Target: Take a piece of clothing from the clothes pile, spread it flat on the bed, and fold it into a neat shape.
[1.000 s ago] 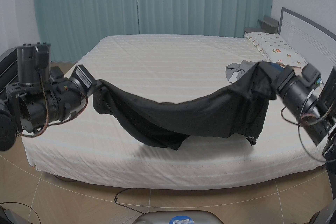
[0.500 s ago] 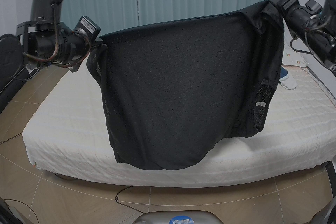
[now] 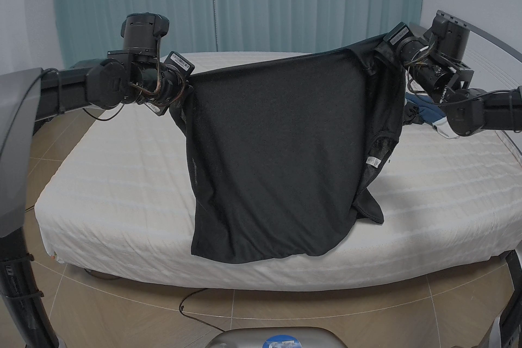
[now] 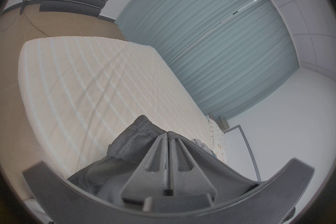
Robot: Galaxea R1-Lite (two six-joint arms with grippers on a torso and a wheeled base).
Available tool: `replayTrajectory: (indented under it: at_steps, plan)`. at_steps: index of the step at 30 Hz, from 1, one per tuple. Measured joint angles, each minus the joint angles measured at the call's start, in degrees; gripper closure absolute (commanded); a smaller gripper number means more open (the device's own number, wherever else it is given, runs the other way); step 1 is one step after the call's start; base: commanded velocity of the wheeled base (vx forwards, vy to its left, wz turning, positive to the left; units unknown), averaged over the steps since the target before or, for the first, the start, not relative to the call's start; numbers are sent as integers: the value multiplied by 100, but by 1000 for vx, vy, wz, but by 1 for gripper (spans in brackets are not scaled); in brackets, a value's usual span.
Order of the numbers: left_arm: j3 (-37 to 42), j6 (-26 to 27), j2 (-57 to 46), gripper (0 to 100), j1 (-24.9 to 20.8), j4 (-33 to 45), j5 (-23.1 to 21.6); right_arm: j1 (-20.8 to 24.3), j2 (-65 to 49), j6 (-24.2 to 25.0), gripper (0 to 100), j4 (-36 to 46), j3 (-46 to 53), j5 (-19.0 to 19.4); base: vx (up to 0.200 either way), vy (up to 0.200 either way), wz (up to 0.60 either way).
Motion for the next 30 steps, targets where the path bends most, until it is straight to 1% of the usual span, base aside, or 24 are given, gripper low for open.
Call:
replayTrajectory:
  at_steps: [3, 6, 10, 15, 18, 30]
  plan:
    - [-461, -98, 451, 100, 88, -12, -13, -85, 386, 35, 100, -57, -249, 0, 0, 0, 0]
    - [-702, -178, 802, 100, 157, -78, -43, -194, 720, 104, 100, -95, -419, 0, 0, 0, 0]
    - [-783, -312, 1034, 100, 160, -23, -21, -277, 968, 224, 100, -104, -445, -2, 0, 0, 0]
    - [-686, -339, 1135, 100, 149, 172, -27, -296, 1092, 325, 100, -106, -325, -2, 0, 0, 0]
    - [-636, -345, 1159, 100, 140, 334, -65, -290, 1133, 355, 100, -110, -268, -2, 200, -200, 0]
    - [-678, -323, 1196, 100, 99, 319, -137, -235, 1312, 361, 100, -194, -182, -13, 200, 0, 0]
